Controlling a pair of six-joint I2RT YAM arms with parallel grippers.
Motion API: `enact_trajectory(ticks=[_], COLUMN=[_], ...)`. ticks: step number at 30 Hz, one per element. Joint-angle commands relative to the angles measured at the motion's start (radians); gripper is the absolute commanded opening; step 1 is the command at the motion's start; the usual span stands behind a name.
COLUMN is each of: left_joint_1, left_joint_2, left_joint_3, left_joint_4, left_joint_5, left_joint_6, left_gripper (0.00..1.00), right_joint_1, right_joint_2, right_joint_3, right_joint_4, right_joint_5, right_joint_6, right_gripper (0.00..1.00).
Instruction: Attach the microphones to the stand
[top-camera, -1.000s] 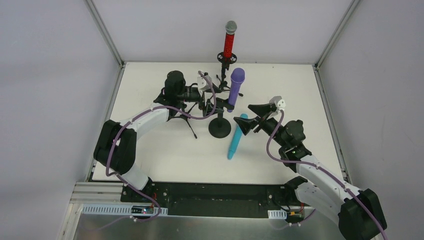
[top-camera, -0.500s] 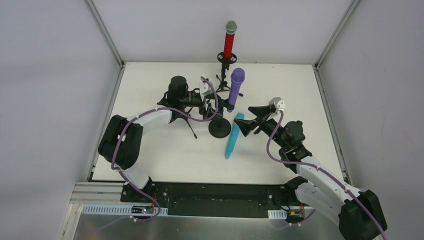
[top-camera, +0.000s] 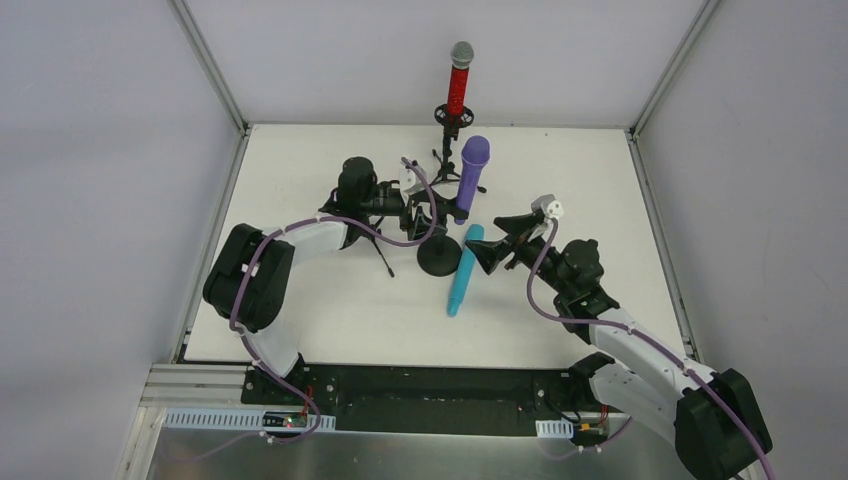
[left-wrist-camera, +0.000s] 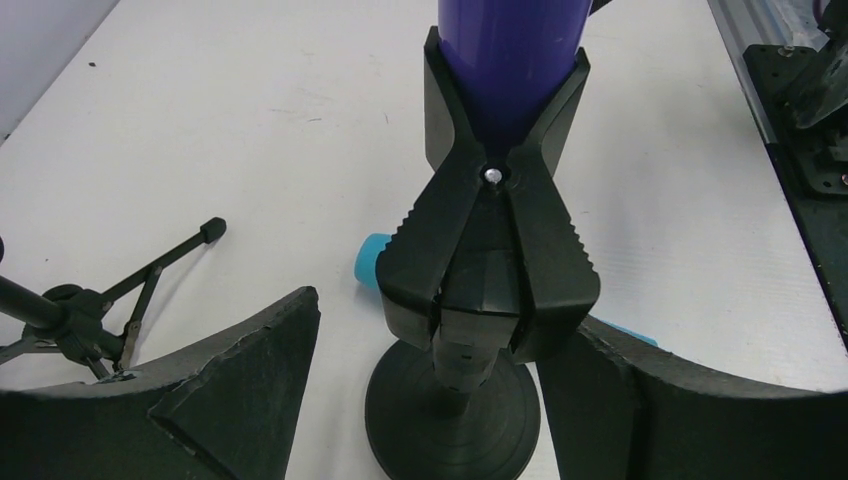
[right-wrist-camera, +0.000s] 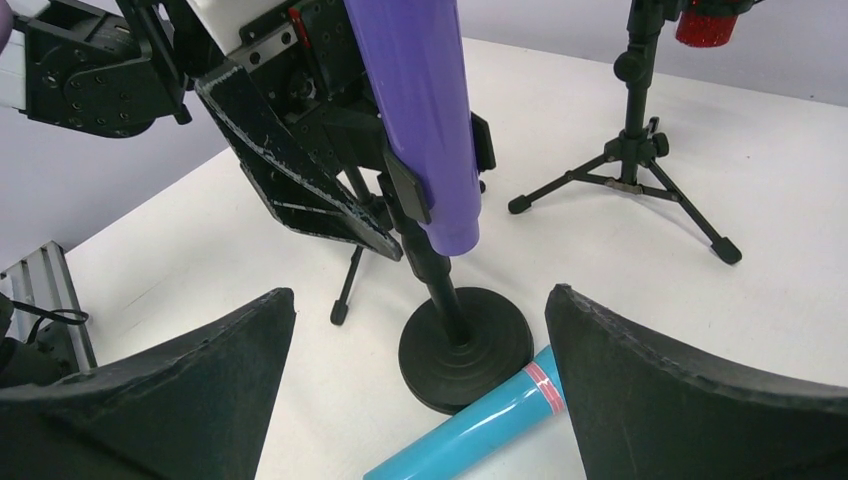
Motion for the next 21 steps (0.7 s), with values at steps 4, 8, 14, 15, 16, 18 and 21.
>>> enact_trajectory(ticks=[4, 8, 14, 15, 16, 18, 21], left_joint_1=[-0.002, -0.001, -0.001, -0.001, -0.001, -0.002, -0.003], left_joint_2=[0.012, 0.026, 0.035, 0.033, 0.031, 0.029, 0.024], left_joint_3=[-0.009, 0.012, 0.044, 0.048, 0.051, 0.054, 0.056], left_joint_4=[0.140, 0.122, 0.045, 0.027, 0.015, 0.005, -0.004], left_joint_5=[0.070, 0.091, 0.125, 0.130, 0.134, 0.141, 0.150], left_joint_6=[-0.054, -0.066, -0.038, -0.023, -0.012, -0.002, 0.007], left_gripper=[0.68, 0.63, 0.48, 0.46, 0.42, 0.37, 0.33], right_joint_1=[0.006, 0.007, 0.016, 0.019, 0.021, 0.028, 0.035], right_joint_2=[0.018, 0.028, 0.063, 0.076, 0.090, 0.115, 0.155], right_joint_3=[-0.006, -0.002, 0.003, 0.003, 0.003, 0.005, 0.017], right_joint_4=[0.029, -0.001, -0.008, -0.004, 0.002, 0.003, 0.009], right_joint_5=[0.001, 0.018, 0.034, 0.034, 0.034, 0.036, 0.048], right_joint_6=[-0.023, -0.064, -0.112, -0.117, -0.125, -0.162, -0.195], right_gripper=[0.99, 0.99, 0.99, 0.99, 0.99, 0.99, 0.99])
